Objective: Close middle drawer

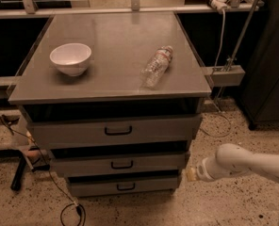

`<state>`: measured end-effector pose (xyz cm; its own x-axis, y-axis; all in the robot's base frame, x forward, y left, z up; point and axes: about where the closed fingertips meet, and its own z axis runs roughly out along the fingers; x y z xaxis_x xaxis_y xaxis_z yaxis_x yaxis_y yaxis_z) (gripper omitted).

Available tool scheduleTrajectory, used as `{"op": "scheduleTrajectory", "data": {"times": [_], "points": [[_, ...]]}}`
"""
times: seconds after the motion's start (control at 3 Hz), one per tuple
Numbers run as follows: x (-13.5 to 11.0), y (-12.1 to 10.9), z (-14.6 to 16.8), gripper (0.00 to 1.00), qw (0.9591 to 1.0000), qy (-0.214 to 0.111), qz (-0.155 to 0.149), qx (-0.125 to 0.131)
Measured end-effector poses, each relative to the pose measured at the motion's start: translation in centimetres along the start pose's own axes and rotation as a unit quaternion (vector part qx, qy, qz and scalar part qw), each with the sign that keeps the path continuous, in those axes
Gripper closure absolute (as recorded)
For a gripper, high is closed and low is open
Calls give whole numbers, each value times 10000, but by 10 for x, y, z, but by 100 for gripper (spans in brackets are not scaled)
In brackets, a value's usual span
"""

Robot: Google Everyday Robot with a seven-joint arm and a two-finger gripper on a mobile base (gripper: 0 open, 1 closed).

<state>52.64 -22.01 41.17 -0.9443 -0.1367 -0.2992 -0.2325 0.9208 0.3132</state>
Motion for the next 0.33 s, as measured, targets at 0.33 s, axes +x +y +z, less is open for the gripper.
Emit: {"op": "scheduleTrajectory", "data": {"times": [0.33], "points": [[2, 2, 2, 82, 10000, 40, -16, -22]]}}
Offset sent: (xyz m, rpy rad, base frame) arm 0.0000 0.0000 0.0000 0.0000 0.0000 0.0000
